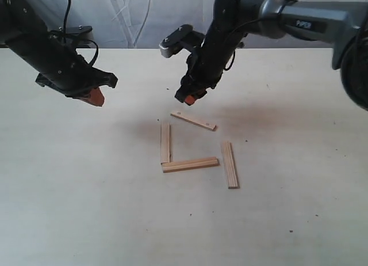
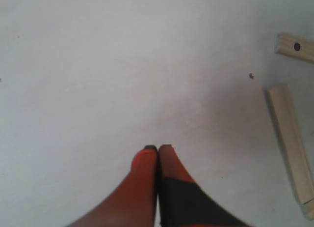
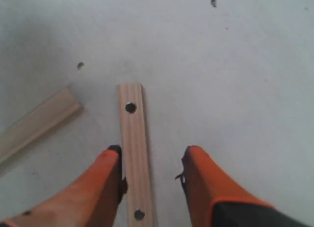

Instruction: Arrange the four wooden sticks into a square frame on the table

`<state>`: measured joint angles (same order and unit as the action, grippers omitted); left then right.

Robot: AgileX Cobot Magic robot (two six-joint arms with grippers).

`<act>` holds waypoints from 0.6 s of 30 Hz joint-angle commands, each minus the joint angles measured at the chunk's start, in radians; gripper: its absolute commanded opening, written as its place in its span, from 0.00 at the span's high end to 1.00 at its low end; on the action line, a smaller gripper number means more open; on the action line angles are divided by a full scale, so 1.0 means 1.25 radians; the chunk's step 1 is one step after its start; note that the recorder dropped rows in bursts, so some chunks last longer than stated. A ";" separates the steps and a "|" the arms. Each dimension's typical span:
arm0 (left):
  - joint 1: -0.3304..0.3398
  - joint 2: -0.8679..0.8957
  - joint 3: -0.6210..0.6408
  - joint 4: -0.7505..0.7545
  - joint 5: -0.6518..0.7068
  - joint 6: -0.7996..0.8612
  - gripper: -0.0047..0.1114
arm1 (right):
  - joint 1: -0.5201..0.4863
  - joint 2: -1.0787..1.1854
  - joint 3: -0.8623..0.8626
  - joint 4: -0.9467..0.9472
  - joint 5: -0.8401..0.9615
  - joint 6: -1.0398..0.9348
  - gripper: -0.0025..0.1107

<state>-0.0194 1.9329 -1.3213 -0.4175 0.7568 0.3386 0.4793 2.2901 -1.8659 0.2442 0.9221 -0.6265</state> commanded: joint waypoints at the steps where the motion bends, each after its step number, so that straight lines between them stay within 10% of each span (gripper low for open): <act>1: -0.002 0.000 -0.006 -0.015 -0.003 0.010 0.96 | 0.016 0.083 -0.094 -0.028 0.052 0.000 0.61; 7: -0.002 0.000 -0.006 -0.064 0.000 0.053 0.96 | 0.018 0.120 -0.099 -0.035 0.122 -0.019 0.62; 13: -0.002 0.000 -0.006 -0.065 0.002 0.055 0.96 | 0.037 0.142 -0.099 -0.045 0.193 -0.191 0.98; 18: -0.002 0.000 -0.006 -0.065 0.002 0.059 0.96 | 0.042 0.142 -0.099 -0.075 0.184 -0.307 0.87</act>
<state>-0.0194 1.9345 -1.3231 -0.4928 0.7541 0.4048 0.5248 2.4520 -1.9928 0.1877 1.1433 -0.9382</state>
